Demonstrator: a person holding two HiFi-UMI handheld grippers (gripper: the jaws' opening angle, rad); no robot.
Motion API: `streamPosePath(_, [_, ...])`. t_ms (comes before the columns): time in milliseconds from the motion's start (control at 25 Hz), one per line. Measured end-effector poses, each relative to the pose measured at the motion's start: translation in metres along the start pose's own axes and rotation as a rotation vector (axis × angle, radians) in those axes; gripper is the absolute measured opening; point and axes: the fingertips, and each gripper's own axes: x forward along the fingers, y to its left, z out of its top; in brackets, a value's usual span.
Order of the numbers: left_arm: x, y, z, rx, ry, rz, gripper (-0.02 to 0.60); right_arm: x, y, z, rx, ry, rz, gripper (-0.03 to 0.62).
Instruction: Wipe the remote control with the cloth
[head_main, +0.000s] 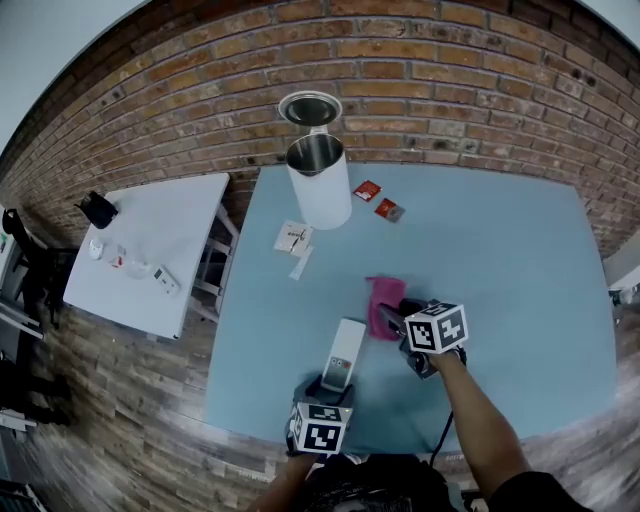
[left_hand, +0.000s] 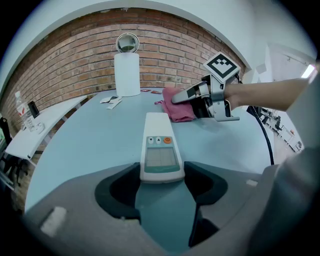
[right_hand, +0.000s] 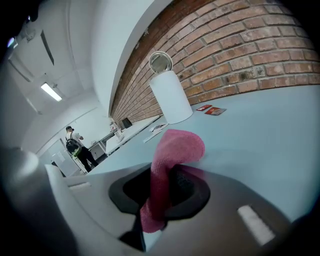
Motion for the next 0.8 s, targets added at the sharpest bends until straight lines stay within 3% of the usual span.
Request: streamPosePath(800, [0.000, 0.000, 0.002, 0.007, -0.008, -0.007, 0.284, -0.023, 0.062, -0.050, 0.055, -0.040, -0.008, 0.067])
